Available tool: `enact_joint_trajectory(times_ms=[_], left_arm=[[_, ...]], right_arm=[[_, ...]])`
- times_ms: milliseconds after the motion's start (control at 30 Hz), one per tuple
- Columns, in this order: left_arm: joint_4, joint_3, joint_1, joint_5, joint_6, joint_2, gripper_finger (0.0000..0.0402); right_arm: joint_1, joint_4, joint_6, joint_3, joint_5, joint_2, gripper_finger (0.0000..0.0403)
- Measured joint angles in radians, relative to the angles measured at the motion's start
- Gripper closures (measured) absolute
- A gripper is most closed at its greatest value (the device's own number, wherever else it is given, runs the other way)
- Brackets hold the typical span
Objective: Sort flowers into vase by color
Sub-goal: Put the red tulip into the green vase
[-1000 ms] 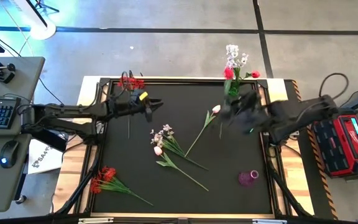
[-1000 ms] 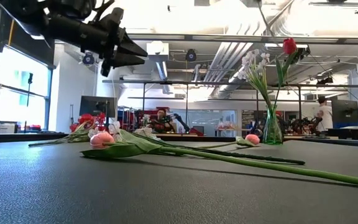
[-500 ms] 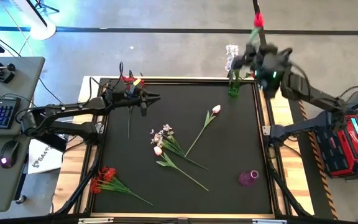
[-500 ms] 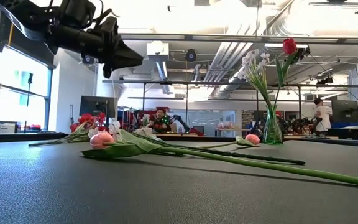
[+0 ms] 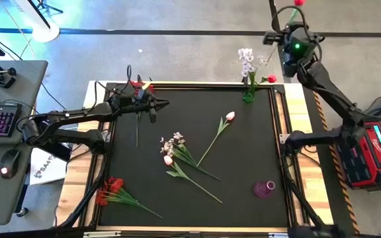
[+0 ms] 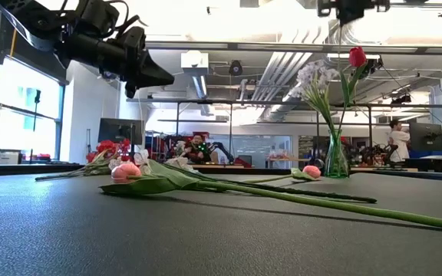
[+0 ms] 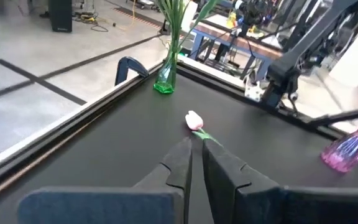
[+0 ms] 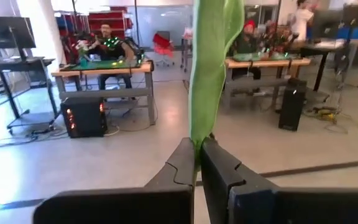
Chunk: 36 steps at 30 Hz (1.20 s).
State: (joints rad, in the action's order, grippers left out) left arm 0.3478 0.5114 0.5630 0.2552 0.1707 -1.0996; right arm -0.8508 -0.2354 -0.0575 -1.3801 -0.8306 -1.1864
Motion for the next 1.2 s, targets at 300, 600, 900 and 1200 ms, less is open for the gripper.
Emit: enact_joint_trajectory(times_ms=[300, 600, 900, 1200], left_arm=[[-0.01, 0.0, 0.001, -0.112, -0.076, 0.0, 0.0381], [-0.014, 0.0, 0.001, -0.15, -0.199, 0.0, 0.0381], [-0.014, 0.0, 0.001, -0.229, -0.236, 0.0, 0.0381], [-0.014, 0.0, 0.001, -0.268, -0.235, 0.0, 0.0381]], right_arm=[[-0.061, 0.372, -0.022, 0.329, 0.118, -0.002, 0.0403], [-0.054, 0.383, -0.074, 0.457, 0.211, -0.001, 0.0403], [-0.023, 0.376, 0.002, 0.512, 0.206, -0.001, 0.0403], [-0.023, 0.5, 0.118, 0.512, 0.203, 0.05, 0.0403]])
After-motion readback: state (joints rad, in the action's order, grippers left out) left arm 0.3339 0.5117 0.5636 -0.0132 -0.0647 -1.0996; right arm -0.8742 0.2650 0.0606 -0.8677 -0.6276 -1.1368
